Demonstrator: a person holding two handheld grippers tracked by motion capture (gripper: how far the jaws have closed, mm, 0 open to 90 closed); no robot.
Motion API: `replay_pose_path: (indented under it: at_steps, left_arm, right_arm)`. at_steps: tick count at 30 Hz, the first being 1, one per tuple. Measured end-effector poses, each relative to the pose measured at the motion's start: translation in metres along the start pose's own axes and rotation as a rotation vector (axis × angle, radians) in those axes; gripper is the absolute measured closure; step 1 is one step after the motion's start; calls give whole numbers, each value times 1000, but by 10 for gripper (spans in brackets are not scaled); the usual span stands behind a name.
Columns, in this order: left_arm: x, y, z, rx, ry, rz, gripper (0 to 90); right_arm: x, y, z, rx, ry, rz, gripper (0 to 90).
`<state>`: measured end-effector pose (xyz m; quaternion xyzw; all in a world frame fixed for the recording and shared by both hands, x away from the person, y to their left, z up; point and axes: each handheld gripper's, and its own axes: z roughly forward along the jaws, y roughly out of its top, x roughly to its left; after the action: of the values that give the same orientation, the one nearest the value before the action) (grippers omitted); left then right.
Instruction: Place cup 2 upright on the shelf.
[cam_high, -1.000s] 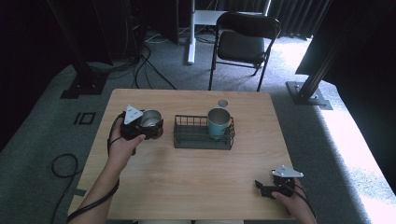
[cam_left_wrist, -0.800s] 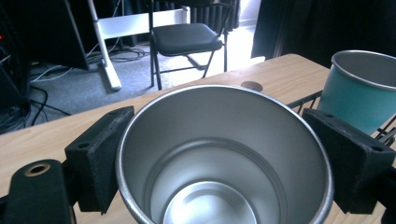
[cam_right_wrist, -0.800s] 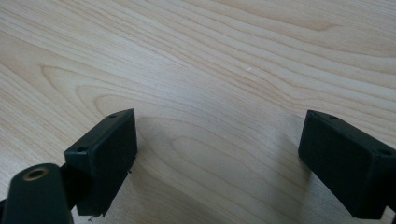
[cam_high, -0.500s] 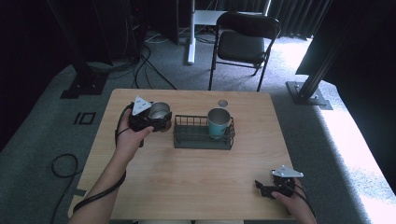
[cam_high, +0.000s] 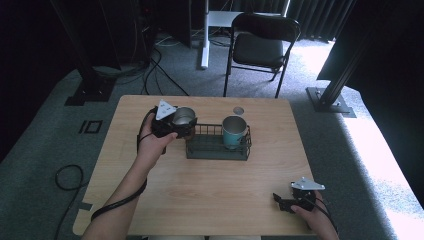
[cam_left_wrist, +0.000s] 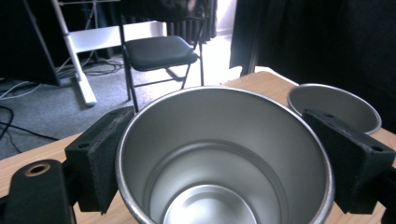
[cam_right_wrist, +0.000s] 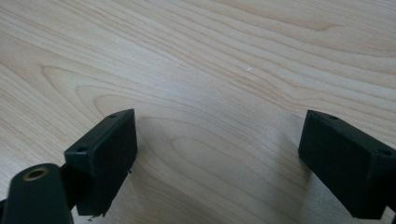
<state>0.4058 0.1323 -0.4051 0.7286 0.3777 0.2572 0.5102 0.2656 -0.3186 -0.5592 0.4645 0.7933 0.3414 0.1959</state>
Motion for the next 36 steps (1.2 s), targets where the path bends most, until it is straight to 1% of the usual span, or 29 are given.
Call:
replay_pose_path:
  at_steps: [2, 4, 5, 6, 7, 9, 10, 12, 14, 18, 19, 20, 21, 23, 25, 26, 29, 31, 32, 33, 36]
  left_arm:
    - [-3, 0, 4, 2, -17, -3, 141]
    - [-6, 1, 8, 2, -17, 2, 141]
    - [-7, 1, 10, 1, -22, 1, 141]
    - [-8, 1, 12, -2, -24, -9, 141]
    - [-9, 1, 14, -4, -26, -8, 141]
    - [-14, 1, 19, -5, -41, -4, 141]
    - [-14, 1, 19, -5, -41, -4, 141]
    - [-18, -1, 26, 2, -39, -2, 141]
    - [-20, -3, 30, 6, -46, -3, 141]
    - [-23, -5, 35, 14, -46, -6, 141]
    - [-24, -8, 39, 16, -46, 2, 141]
    - [-25, -9, 41, 18, -47, 0, 141]
    - [-25, -11, 43, 21, -44, -8, 141]
    - [-26, -15, 47, 33, -48, -11, 141]
    - [-26, -15, 47, 33, -48, -11, 141]
    - [-28, -20, 54, 34, -46, -7, 141]
    - [-29, -24, 59, 43, -55, -15, 141]
    - [-29, -24, 59, 43, -55, -15, 141]
    - [-30, -27, 64, 45, -52, -20, 141]
    - [-31, -27, 65, 47, -51, -21, 141]
    - [-32, -29, 67, 51, -51, -16, 141]
  right_arm:
    - [0, 0, 0, 0, 0, 0, 111]
    - [0, 0, 0, 0, 0, 0, 111]
    - [0, 0, 0, 0, 0, 0, 111]
    - [0, 0, 0, 0, 0, 0, 111]
    - [0, 0, 0, 0, 0, 0, 111]
    - [0, 0, 0, -1, 2, 2, 111]
    - [-1, 0, 0, -4, 5, 6, 111]
    - [-1, 0, 0, -4, 6, 8, 111]
    - [-1, 0, 0, -4, 6, 8, 111]
    - [0, 0, 0, 0, 1, 1, 111]
    - [0, 0, 0, 0, 0, 0, 111]
    - [0, 0, 0, 0, 0, 0, 111]
    - [0, 0, 0, 0, 0, 0, 111]
    - [0, 0, 0, 0, 0, 0, 111]
    - [0, 0, 0, 0, 0, 0, 111]
    - [0, 0, 0, 0, 0, 0, 111]
    - [0, 0, 0, 0, 0, 0, 111]
    - [0, 0, 0, 0, 0, 0, 111]
    - [0, 0, 0, 0, 1, 0, 111]
    - [0, 0, 0, 0, 1, 1, 111]
    - [0, 0, 0, 0, 1, 0, 111]
